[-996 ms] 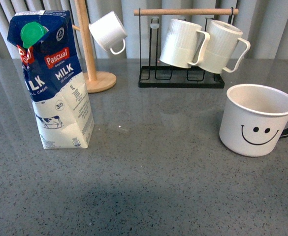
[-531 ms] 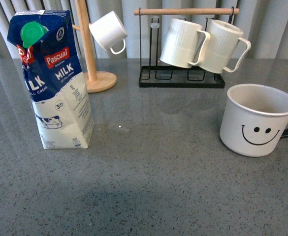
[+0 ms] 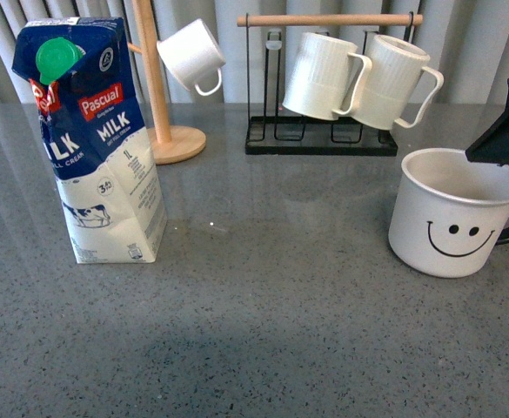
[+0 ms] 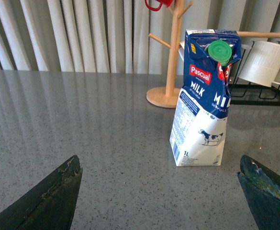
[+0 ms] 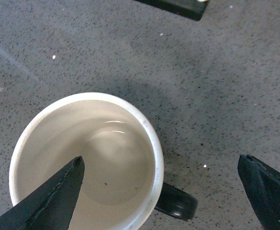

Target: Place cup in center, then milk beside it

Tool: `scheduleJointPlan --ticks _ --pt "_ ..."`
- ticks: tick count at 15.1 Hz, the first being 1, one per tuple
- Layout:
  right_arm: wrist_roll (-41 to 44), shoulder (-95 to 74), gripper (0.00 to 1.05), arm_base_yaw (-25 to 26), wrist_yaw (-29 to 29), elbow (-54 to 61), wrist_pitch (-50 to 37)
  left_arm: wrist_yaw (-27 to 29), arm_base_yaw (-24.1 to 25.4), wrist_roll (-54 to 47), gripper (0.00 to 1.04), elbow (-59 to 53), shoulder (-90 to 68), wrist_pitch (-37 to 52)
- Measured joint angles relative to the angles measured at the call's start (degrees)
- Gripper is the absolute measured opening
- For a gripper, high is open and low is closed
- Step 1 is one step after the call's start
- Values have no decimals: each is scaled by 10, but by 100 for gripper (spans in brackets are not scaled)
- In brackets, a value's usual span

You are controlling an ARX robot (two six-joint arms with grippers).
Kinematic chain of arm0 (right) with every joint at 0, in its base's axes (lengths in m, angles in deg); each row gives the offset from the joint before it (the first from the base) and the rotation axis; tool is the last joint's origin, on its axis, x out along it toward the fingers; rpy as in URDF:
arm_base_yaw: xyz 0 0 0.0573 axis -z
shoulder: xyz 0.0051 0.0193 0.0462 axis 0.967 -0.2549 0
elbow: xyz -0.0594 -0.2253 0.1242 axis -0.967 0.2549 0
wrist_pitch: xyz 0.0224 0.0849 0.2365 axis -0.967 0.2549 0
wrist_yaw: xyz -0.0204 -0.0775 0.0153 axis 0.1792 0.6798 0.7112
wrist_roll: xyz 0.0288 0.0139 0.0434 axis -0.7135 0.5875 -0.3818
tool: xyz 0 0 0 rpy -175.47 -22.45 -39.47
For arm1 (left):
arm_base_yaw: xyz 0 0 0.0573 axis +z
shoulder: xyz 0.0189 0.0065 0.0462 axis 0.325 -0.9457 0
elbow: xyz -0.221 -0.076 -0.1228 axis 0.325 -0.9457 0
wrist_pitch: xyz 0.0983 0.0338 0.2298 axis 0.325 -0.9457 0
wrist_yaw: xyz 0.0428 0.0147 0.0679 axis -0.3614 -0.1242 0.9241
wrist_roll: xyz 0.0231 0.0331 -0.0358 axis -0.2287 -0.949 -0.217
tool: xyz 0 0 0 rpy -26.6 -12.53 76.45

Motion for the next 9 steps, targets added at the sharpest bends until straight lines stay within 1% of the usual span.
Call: scheduleJointPlan --ticks 2,5,6,7,9 --pt "4 -24 98 1 -16 -23 21 0 0 0 98 0 0 0" --pt "33 -52 98 0 -33 -45 49 0 0 0 98 0 0 0" --pt "45 -59 87 0 -35 -46 52 0 0 0 98 0 0 0" --pt "52 -64 72 0 -35 -46 51 0 0 0 98 0 0 0" --pt "54 -64 46 -1 -37 -46 43 0 0 0 98 0 0 0"
